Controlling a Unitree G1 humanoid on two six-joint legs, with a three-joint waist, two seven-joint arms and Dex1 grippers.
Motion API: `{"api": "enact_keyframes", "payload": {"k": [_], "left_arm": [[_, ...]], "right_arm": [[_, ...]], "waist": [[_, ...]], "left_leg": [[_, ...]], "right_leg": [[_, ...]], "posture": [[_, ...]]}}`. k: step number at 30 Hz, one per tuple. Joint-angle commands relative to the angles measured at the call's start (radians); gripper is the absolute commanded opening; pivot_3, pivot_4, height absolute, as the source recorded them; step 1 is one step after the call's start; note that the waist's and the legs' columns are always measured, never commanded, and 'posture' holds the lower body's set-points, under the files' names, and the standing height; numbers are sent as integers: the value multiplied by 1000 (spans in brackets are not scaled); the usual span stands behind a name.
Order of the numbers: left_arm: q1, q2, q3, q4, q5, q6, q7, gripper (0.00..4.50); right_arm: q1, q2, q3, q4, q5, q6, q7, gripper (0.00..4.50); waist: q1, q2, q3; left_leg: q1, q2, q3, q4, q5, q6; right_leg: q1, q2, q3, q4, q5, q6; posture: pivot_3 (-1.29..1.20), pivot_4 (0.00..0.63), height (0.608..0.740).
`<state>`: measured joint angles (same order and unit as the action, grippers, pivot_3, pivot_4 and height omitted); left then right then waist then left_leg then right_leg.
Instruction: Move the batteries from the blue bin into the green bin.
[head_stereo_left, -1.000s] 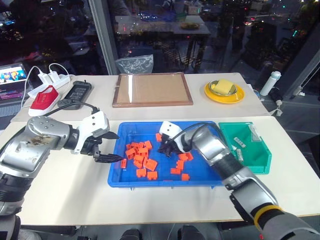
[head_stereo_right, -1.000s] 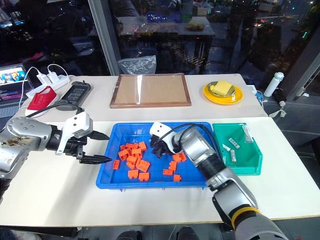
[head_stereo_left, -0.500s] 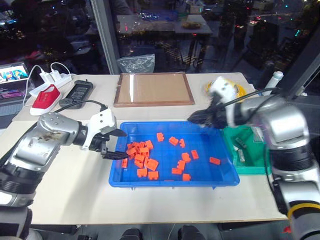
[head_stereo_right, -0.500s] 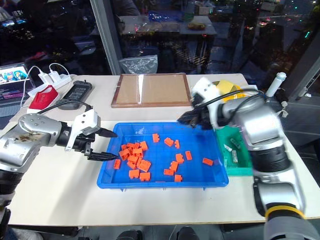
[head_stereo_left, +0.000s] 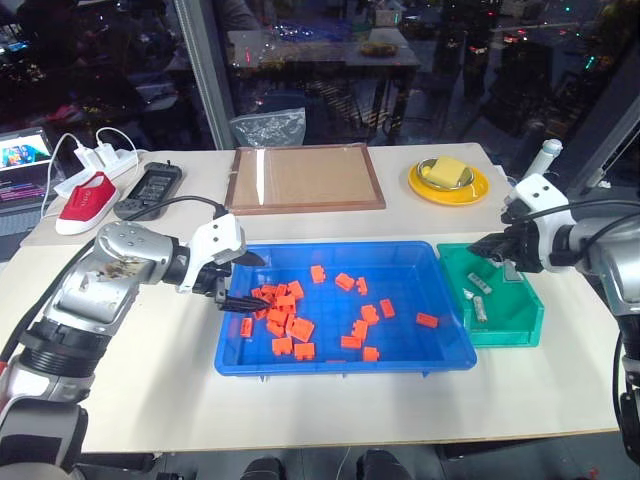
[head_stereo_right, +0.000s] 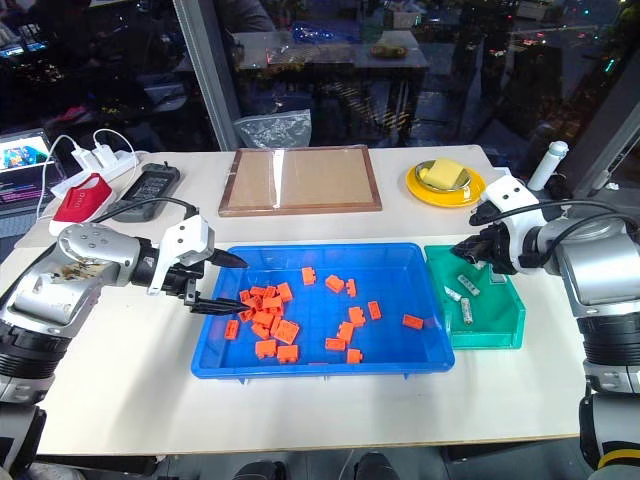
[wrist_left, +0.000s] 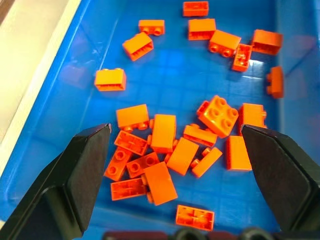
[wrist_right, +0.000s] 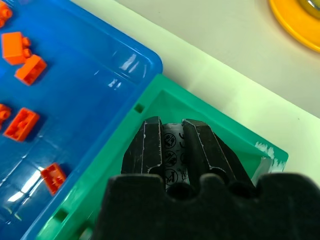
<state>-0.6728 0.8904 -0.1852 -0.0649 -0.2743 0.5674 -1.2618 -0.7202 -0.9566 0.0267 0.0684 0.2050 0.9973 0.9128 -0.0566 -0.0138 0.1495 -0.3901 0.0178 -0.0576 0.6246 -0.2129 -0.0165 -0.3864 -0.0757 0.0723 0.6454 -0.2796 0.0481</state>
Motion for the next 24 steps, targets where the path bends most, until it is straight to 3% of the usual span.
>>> {"api": "enact_keyframes", "payload": {"k": [1,2,4,5,14,20,24], "left_arm": [[-20,-14,9,-11,14,-6,26,4500],[-19,-20,15,-12,13,-8,35,4500],[-20,-33,25,-12,13,-10,54,4500],[-25,-43,30,-12,8,0,65,4500],[-54,-73,47,6,0,-29,90,4500],[-75,-90,80,23,-27,-20,104,4500],[-54,-78,128,20,-45,-26,104,4500]], "right_arm": [[13,-30,-3,4,-20,-25,-13,272],[24,-39,3,1,-22,-25,-8,272],[39,-51,8,-8,-20,-26,2,1290],[46,-56,5,-17,-14,-26,7,1432],[9,-140,-55,-60,20,-28,27,4480],[-19,-187,-150,-140,122,-48,119,4480],[63,-170,-210,-241,191,-103,170,4480]], "waist": [[6,0,0],[9,0,0],[12,0,0],[13,0,0],[14,0,0],[12,0,0],[12,0,0]], "left_leg": [[0,0,0,0,0,0],[0,0,0,0,0,0],[0,0,0,0,0,0],[-1,0,0,0,0,0],[0,0,0,0,0,0],[0,0,0,0,0,0],[0,0,0,0,0,0]], "right_leg": [[0,0,0,0,0,0],[0,0,0,0,0,0],[0,-1,0,0,0,0],[0,-1,0,-1,0,0],[0,-1,0,-1,0,0],[0,-1,0,-1,0,0],[1,0,0,-1,0,0]], "posture": [[0,150,740],[0,150,740],[0,150,740],[0,150,740],[0,150,740],[0,150,740],[0,150,740]]}}
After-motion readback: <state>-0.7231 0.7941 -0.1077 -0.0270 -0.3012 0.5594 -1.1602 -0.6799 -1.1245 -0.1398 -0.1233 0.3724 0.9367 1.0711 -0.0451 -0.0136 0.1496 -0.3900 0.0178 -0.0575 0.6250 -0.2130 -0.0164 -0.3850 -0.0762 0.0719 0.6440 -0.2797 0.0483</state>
